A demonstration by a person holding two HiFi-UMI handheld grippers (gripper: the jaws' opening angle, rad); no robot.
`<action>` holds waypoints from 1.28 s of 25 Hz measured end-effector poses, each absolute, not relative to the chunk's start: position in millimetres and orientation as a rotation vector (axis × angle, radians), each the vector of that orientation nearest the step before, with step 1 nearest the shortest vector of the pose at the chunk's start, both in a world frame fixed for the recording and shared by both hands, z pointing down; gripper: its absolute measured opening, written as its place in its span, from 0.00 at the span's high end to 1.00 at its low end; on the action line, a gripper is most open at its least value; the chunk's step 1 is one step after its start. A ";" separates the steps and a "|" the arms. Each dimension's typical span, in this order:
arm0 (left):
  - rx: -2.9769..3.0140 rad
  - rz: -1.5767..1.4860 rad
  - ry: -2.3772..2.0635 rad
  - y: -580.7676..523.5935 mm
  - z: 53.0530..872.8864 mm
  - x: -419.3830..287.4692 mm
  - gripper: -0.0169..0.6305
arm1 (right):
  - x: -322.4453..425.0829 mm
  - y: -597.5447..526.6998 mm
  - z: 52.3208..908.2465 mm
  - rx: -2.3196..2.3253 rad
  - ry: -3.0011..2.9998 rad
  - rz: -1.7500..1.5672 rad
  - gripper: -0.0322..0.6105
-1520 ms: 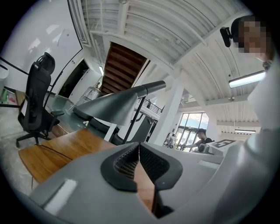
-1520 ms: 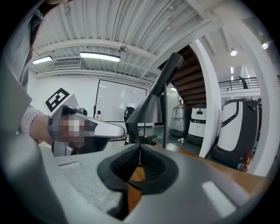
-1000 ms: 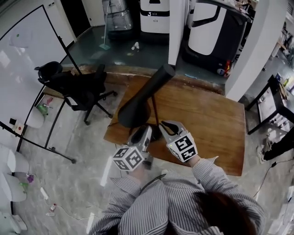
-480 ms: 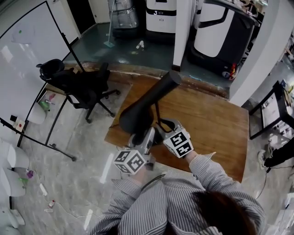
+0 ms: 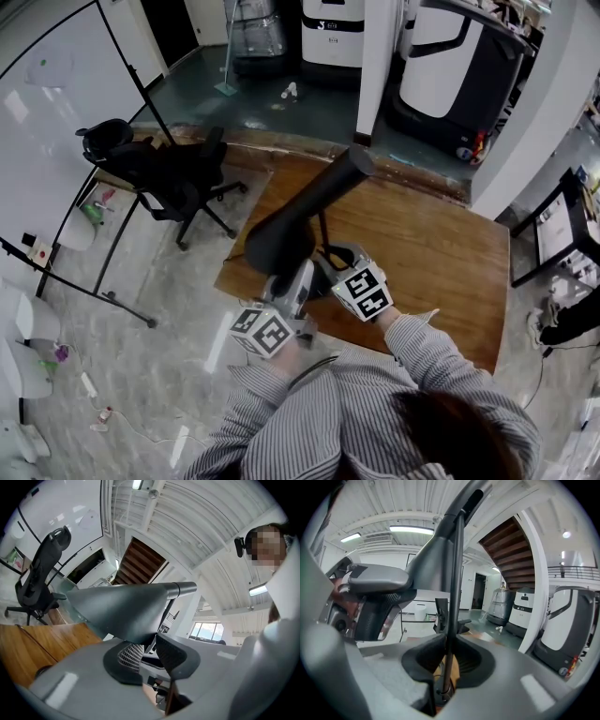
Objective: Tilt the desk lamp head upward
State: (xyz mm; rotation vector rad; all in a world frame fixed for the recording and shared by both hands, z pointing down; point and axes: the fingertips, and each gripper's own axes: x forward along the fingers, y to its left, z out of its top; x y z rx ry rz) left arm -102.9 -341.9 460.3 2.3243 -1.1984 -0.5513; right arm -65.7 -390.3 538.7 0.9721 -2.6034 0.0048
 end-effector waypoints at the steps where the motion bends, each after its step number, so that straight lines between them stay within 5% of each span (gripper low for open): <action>1: 2.327 -0.553 -1.192 -341.9 460.7 -103.3 0.85 | -66.2 -390.5 538.7 0.972 -2.605 0.003 0.86; 32: 2.565 -0.066 -1.506 -343.3 382.4 -188.5 0.86 | -65.0 -389.9 542.5 0.997 -2.585 0.017 0.87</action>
